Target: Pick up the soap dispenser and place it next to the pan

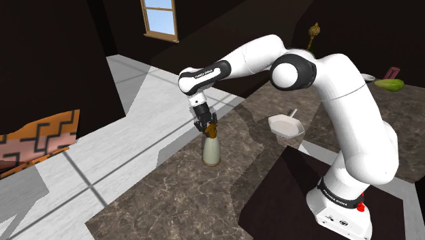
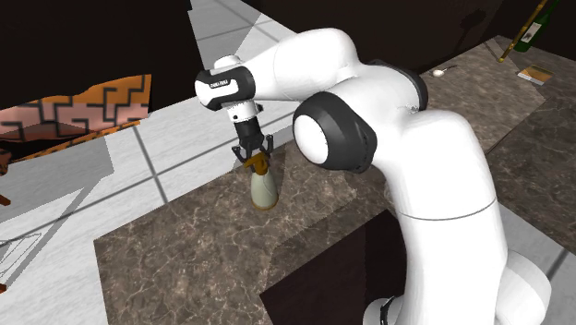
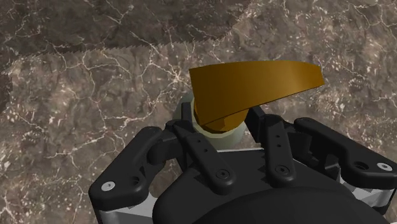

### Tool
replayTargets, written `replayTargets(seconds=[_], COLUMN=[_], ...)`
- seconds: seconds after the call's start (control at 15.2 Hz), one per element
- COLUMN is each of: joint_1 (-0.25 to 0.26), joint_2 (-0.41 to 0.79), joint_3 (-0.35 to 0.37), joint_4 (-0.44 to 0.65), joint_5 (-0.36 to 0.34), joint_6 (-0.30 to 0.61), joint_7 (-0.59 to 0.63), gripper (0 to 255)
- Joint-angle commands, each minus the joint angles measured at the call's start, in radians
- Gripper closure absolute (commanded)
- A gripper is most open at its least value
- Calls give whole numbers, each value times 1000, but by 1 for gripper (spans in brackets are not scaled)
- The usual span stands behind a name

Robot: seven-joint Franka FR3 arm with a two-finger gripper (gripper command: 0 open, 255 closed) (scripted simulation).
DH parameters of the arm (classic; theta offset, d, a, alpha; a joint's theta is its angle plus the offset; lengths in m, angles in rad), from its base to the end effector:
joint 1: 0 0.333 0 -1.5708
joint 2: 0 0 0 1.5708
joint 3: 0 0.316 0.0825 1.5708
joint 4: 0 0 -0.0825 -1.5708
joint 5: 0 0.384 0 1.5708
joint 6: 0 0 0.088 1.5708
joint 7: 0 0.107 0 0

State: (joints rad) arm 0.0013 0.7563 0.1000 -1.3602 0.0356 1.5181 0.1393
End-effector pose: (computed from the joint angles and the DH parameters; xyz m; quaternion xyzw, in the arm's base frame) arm 0.6580 0.0592 0.2417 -0.9543 0.0254 0.2971 0.0185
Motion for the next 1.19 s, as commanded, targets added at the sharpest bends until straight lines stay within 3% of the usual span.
replayTargets(seconds=[0.0, 0.99, 1.12], joint_1=[-1, -3, -28], joint_2=[-17, -89, -143], joint_3=[1, 5, -4], joint_4=[3, 76, 18], joint_5=[1, 8, -1], joint_6=[-19, -165, -162], joint_7=[1, 11, -21], gripper=[255, 255, 255])
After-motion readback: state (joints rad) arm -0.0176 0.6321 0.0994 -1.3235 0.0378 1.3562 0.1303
